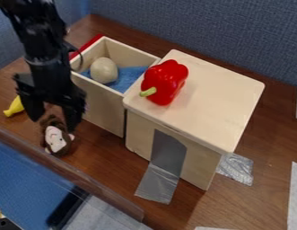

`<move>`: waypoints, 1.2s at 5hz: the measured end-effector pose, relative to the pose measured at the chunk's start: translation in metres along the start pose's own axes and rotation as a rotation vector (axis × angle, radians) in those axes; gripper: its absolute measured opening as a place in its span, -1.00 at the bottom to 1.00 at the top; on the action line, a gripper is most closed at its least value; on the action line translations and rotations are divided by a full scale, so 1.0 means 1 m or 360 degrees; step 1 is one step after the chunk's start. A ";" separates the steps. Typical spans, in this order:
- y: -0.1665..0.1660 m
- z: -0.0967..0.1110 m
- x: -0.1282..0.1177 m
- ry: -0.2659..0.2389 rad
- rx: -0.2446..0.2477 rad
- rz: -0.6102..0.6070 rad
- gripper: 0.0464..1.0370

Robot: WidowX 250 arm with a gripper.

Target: Move the brown monkey to the left side of table

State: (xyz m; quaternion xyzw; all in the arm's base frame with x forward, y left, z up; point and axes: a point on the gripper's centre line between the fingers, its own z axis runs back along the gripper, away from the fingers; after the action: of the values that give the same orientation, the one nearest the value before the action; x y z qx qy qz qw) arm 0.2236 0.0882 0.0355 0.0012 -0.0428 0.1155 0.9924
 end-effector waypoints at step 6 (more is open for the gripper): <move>0.028 0.042 0.011 -0.0072 0.0116 0.0019 -0.78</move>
State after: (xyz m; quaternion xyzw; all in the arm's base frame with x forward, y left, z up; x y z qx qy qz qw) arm 0.2241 0.1176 0.0779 0.0397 -0.0610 0.1230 0.9897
